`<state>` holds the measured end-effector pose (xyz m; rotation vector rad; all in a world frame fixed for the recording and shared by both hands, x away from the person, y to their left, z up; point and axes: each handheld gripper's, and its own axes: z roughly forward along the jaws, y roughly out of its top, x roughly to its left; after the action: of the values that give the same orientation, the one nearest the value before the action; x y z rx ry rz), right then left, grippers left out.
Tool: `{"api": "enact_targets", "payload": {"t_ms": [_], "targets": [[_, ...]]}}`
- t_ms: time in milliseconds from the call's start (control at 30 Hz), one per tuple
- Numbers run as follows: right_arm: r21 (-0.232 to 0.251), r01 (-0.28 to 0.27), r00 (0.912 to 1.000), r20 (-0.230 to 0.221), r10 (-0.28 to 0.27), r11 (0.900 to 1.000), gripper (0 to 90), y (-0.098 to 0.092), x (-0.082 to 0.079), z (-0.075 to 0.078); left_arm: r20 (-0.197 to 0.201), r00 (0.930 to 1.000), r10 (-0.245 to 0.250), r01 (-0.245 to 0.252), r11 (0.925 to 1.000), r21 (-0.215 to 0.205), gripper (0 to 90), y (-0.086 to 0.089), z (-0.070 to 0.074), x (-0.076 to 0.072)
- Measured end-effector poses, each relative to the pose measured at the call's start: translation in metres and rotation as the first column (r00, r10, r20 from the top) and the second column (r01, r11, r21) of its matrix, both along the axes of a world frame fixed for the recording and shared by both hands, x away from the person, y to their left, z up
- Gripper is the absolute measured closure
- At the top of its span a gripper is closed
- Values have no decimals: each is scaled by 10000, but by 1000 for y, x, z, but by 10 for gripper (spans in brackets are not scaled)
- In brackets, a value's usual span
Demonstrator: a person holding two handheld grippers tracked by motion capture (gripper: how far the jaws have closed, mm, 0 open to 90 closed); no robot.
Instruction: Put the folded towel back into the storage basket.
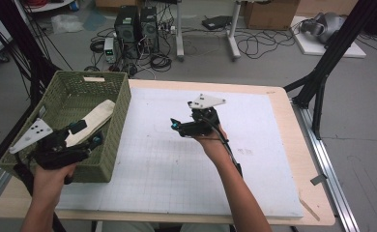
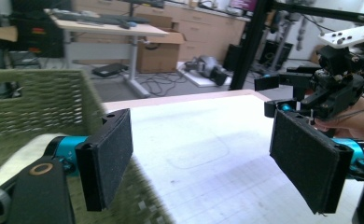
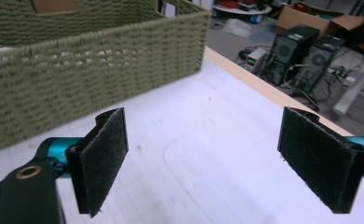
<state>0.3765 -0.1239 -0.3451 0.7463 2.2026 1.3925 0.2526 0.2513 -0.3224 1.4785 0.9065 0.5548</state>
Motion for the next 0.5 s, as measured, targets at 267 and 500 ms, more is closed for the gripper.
{"api": "enact_targets", "payload": {"t_ms": [267, 500], "targets": [[142, 905, 9956, -244, -901, 9958, 118, -55, -28, -18, -133, 9963, -845, 848, 9962, 179, 217, -31, -5, 9], [24, 1545, 9877, -235, -1544, 9880, 116, -94, -49, -26, -122, 9860, -1663, 1666, 9858, 216, 218, -61, -11, 17]]}}
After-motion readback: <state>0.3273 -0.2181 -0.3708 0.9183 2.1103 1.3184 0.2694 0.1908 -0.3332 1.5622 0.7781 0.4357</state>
